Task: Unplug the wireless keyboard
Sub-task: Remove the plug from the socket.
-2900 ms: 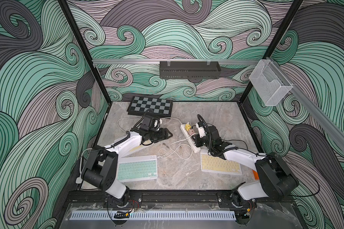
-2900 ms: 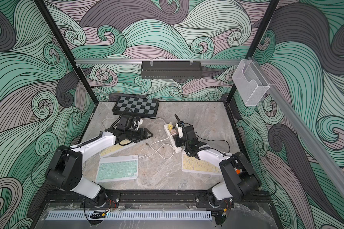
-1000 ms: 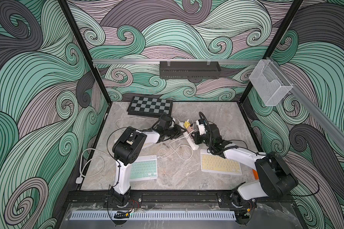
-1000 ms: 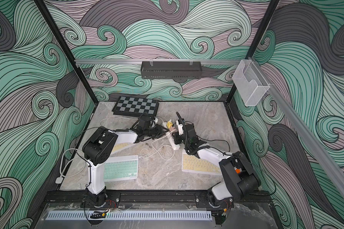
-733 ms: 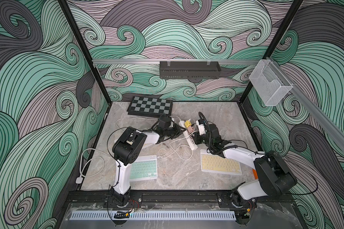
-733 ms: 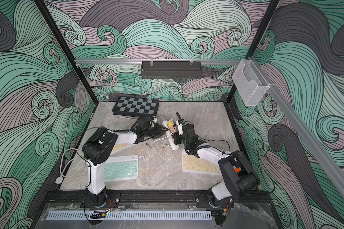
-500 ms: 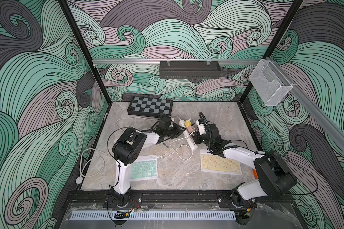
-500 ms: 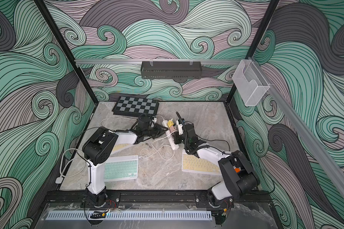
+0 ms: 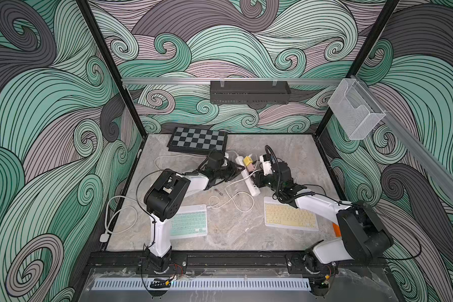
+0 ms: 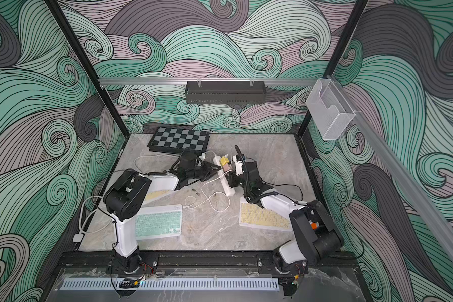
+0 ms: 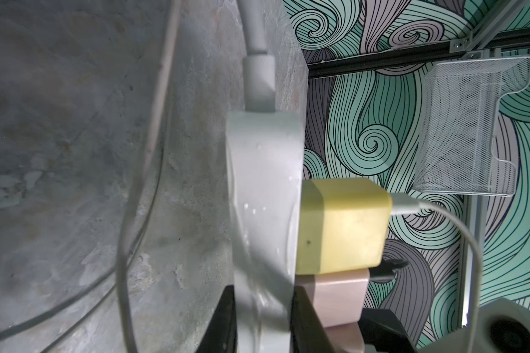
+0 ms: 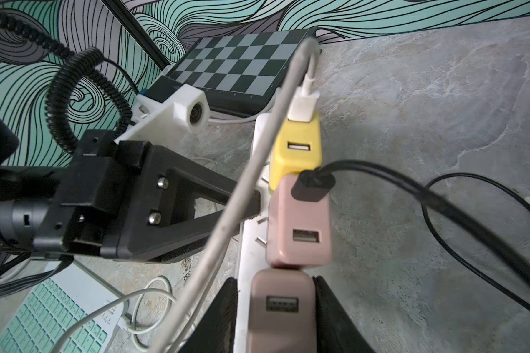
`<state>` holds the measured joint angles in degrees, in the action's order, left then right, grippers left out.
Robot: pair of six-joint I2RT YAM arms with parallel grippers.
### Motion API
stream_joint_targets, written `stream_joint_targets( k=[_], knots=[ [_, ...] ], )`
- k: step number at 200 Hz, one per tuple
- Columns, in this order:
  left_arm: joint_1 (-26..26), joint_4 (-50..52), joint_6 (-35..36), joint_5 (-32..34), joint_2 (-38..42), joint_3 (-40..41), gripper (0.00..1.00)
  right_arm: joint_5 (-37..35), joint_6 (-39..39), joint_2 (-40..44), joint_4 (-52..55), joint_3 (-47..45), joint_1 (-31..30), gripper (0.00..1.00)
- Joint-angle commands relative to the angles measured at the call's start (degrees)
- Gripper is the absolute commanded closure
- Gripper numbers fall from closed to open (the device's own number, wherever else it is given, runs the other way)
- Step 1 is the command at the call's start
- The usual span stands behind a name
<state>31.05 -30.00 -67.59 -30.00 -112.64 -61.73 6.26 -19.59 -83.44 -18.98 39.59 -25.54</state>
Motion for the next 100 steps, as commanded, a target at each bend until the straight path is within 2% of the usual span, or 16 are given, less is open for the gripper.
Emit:
stream_joint_targets(
  k=[1, 51, 72, 100],
  knots=[
    [0.5, -5.3, -1.1, -1.4, 3.9, -0.9, 1.00, 2.5, -1.7, 0.8, -2.6, 0.8, 0.5, 0.57],
    [0.2, -5.8, -2.0, -0.6, 5.0, -0.4, 1.00, 3.7, -1.6, -0.4, -2.7, 0.3, 0.6, 0.62],
    [0.2, -5.8, -1.9, -0.4, 4.8, -0.9, 1.00, 4.3, -0.9, -0.5, -2.5, 0.2, 0.4, 0.78],
    [0.2, -5.0, -2.0, 0.3, 4.7, -1.3, 1.00, 4.2, 0.0, -0.5, -2.0, 0.7, 0.4, 0.92]
  ],
)
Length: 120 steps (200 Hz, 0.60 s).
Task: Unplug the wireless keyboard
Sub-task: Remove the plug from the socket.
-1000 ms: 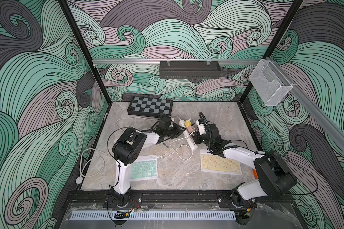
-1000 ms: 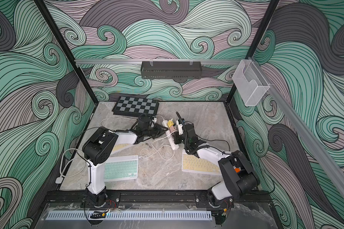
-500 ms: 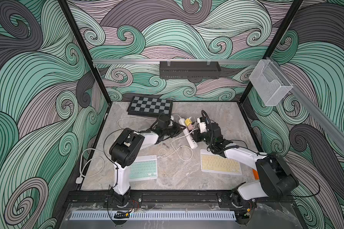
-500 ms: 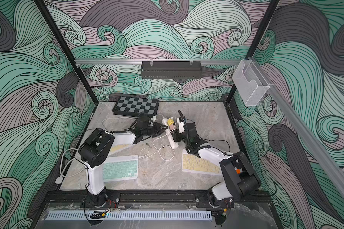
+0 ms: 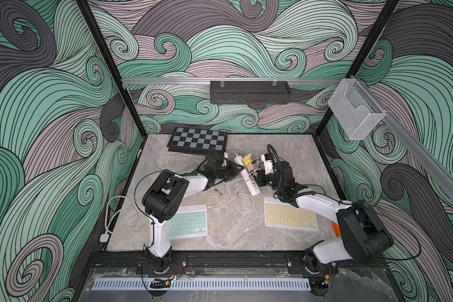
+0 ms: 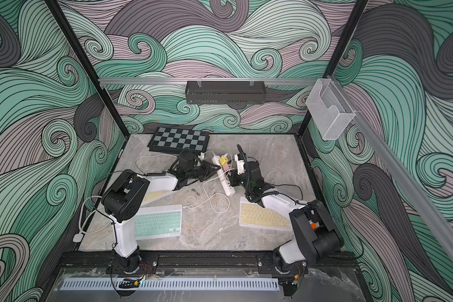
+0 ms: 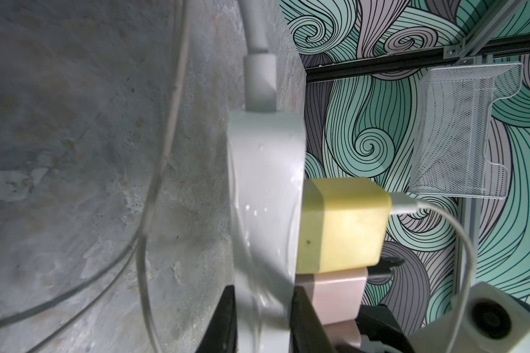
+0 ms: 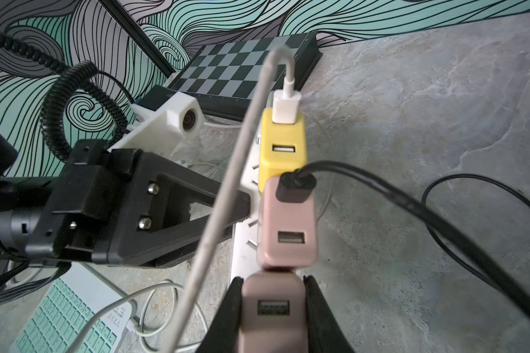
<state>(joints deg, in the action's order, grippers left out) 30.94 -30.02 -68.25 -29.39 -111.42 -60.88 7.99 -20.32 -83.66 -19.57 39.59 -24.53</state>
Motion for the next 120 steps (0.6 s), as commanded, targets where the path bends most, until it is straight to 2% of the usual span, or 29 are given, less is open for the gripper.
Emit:
stream_joint_targets(
  k=[1, 11, 35, 80, 120],
  knots=[
    [0.3, -4.9, -1.3, -0.3, 3.6, -2.2, 1.00, 2.5, 0.7, -0.3, -1.4, 0.7, -0.6, 0.93],
    [0.3, -3.6, -1.1, 0.4, 3.8, -2.1, 1.00, 2.8, 1.4, -0.3, -1.5, 0.9, -0.6, 1.00],
    [0.3, 2.9, 0.1, 2.7, 4.6, -2.4, 1.00, 2.3, 2.4, -0.2, -2.3, 1.4, -0.6, 1.00],
    [0.1, 9.2, 1.0, 5.8, 5.2, -0.7, 1.00, -4.8, 2.3, 2.0, -2.2, 2.6, -0.5, 1.00],
    [-0.6, 3.1, -1.9, 6.3, 4.5, 2.3, 1.00, -0.3, -4.5, 3.8, -4.0, 3.1, 2.2, 1.00]
  ],
)
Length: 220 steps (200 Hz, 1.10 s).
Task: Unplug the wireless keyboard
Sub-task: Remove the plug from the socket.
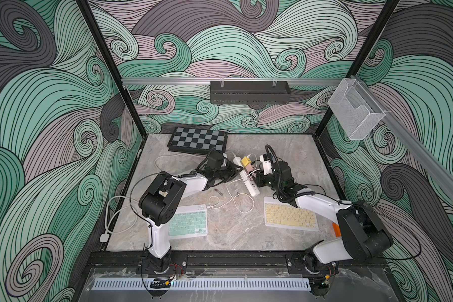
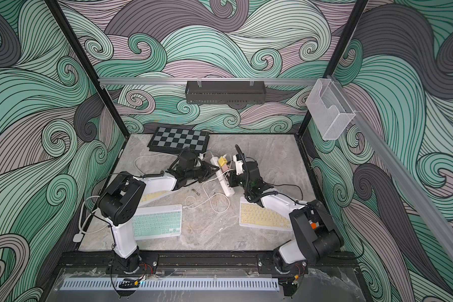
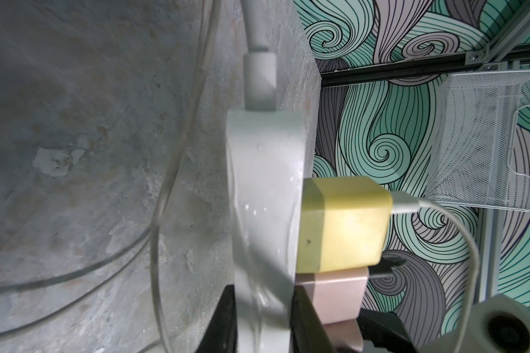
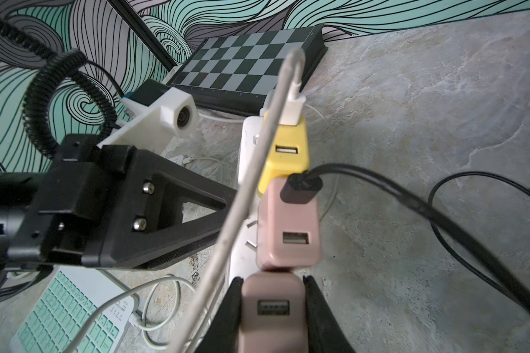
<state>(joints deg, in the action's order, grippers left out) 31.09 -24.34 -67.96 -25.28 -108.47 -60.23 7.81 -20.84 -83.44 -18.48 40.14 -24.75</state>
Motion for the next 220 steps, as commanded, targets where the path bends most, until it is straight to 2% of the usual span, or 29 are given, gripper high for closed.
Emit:
stream_joint_targets(
  k=[1, 28, 48, 76, 107, 127, 158, 180, 200, 220],
  knots=[
    [-0.8, -2.7, -2.2, 2.2, 1.5, 1.7, 1.00, 0.0, -4.0, 3.6, -5.2, 2.6, 2.4, 1.00],
    [-1.3, -7.0, -3.2, 2.1, 0.9, 3.3, 1.00, 4.6, -8.0, 4.8, -7.9, 1.7, 6.0, 1.00],
    [-1.5, -8.5, -3.2, 2.4, 0.9, 4.2, 1.00, 6.0, -8.1, 5.2, -8.2, 1.3, 7.3, 1.00],
    [-1.5, -4.5, -1.4, 3.2, 1.5, 3.4, 1.00, 6.4, -5.9, 4.8, -7.1, 1.2, 7.1, 1.00],
    [-1.5, 1.7, 1.1, 5.6, 3.2, 2.3, 1.00, -1.4, 1.9, 4.9, -1.5, 3.0, 2.5, 1.00],
    [-1.5, 8.3, 3.8, 7.5, 4.4, 1.2, 1.00, -4.7, 2.6, 4.8, 0.5, 4.1, 1.7, 1.00],
    [-1.6, 10.3, 5.4, 8.5, 5.4, 1.2, 1.00, -6.4, 3.6, 4.9, 2.1, 5.3, 1.7, 1.00],
    [-1.6, 11.7, 6.6, 9.0, 5.5, 0.7, 1.00, -4.3, 2.4, 4.9, 2.2, 5.8, 2.4, 1.00],
    [-1.6, 14.8, 9.5, 10.5, 6.4, 0.2, 1.00, 2.5, -2.1, 4.6, 2.1, 6.3, 5.6, 1.00],
    [-1.8, 15.6, 11.4, 11.3, 7.5, 0.1, 1.00, 5.5, -3.8, 4.6, 1.9, 6.3, 7.8, 1.00]
  ],
)
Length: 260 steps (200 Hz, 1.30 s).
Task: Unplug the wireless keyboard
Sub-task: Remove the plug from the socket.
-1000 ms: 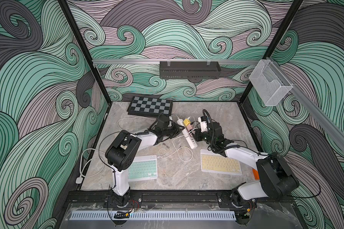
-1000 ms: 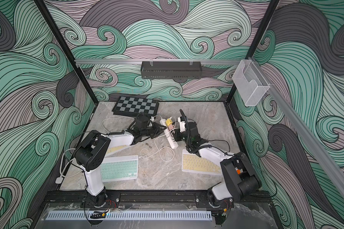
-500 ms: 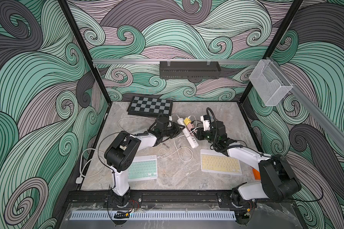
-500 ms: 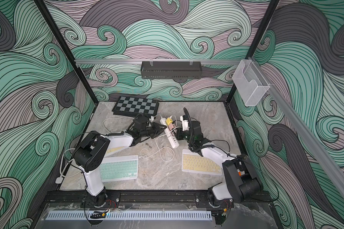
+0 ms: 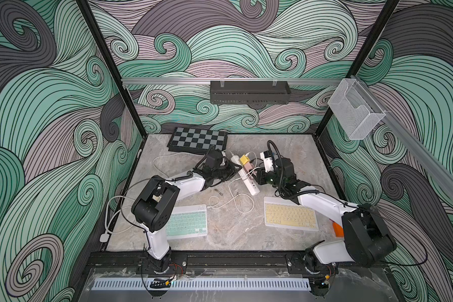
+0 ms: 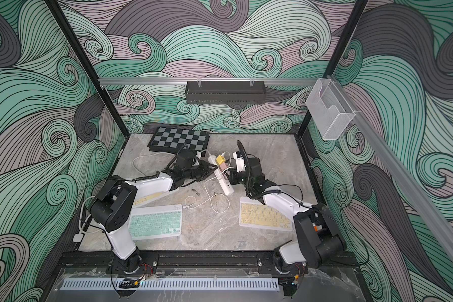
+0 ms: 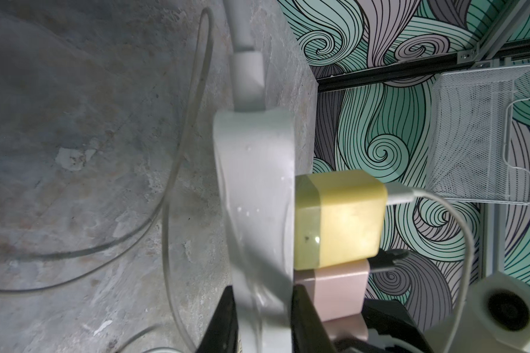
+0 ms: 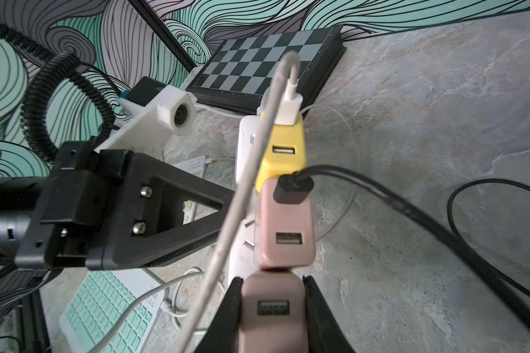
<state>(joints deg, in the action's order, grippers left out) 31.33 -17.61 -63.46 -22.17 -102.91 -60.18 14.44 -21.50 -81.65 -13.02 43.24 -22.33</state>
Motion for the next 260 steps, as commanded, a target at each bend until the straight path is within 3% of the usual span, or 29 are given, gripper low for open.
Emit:
stream_joint_targets(
  k=[1, 35, 71, 145, 189, 260],
  knots=[
    [-2.1, 8.9, 7.0, 8.2, 1.9, 0.1, 1.00, -1.1, -3.2, 2.8, -3.6, 3.2, 5.4, 1.00],
    [-2.3, 5.7, 2.6, 7.7, 1.0, 0.7, 1.00, 1.2, -2.8, 3.8, -5.9, 1.5, 6.2, 1.00],
    [-2.4, 3.2, -4.7, 9.1, 0.0, 2.2, 1.00, -1.9, 0.1, 6.8, -6.7, -1.2, 6.1, 1.00],
    [-2.4, 11.2, -2.8, 13.9, 2.7, 1.1, 1.00, 0.0, 2.1, 7.0, -10.1, -2.7, 4.4, 1.00],
    [-2.3, 1.1, -2.7, 8.7, 0.5, 1.5, 1.00, 0.2, 1.7, 6.7, -10.3, -2.9, 4.3, 1.00],
    [-2.3, -7.8, -2.8, 6.5, -7.2, -1.8, 1.00, 1.7, 1.1, 9.1, -7.9, -1.9, 3.1, 1.00]
  ],
)
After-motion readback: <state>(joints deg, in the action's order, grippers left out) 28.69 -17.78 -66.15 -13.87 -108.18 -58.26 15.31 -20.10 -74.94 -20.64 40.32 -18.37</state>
